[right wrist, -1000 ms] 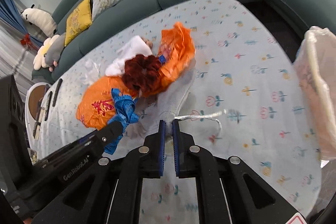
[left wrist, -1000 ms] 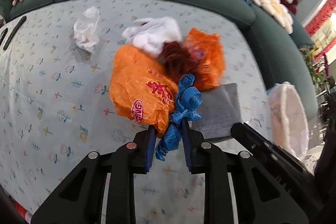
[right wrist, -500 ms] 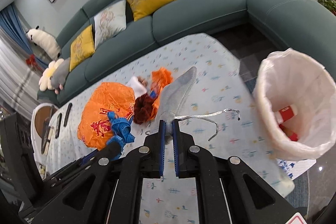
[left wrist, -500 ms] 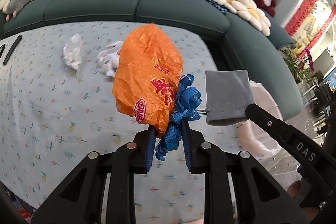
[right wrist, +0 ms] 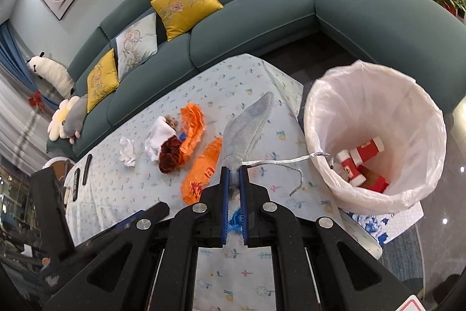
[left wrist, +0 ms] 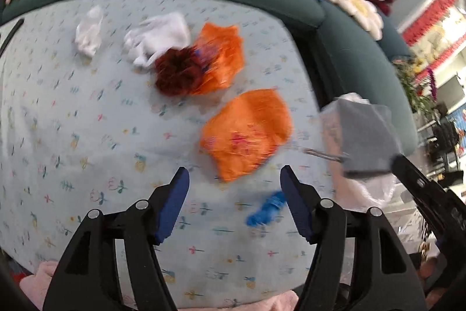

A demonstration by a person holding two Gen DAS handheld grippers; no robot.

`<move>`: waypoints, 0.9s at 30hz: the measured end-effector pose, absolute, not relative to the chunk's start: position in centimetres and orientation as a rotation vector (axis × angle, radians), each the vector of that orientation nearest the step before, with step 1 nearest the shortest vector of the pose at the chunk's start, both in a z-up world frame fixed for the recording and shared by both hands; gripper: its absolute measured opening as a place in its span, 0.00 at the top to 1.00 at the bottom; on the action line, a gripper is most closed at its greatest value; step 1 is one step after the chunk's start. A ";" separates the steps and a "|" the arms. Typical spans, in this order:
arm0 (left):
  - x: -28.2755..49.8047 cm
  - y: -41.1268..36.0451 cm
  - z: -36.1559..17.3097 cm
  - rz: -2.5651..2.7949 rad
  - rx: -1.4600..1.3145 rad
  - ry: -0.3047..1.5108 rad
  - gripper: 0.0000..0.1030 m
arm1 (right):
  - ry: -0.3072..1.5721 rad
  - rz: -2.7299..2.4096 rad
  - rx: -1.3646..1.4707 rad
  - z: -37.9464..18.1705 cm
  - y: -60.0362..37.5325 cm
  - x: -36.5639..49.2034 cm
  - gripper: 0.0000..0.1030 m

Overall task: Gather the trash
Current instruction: 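Carry the orange bag and grey cloth bag with both grippers over the bin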

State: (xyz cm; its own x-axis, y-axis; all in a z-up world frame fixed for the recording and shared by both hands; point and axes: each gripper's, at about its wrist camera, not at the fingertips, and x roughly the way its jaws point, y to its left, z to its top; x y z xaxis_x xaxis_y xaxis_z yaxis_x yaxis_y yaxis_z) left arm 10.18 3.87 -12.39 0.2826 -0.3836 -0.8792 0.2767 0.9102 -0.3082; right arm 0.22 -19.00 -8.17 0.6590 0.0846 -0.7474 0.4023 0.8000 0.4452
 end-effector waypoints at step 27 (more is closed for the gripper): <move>10.3 -4.4 -8.0 -0.611 -0.088 1.114 0.85 | 0.811 -0.265 0.663 -8.8 -23.3 -1.3 0.93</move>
State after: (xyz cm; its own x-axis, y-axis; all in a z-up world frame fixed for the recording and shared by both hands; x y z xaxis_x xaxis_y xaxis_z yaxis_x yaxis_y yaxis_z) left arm 10.35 -4.37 -7.98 0.2960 -0.5014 -0.8130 0.4158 0.8339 -0.3630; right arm -1.27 -23.32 -8.82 0.6702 0.0273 -0.7417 0.4603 0.7686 0.4442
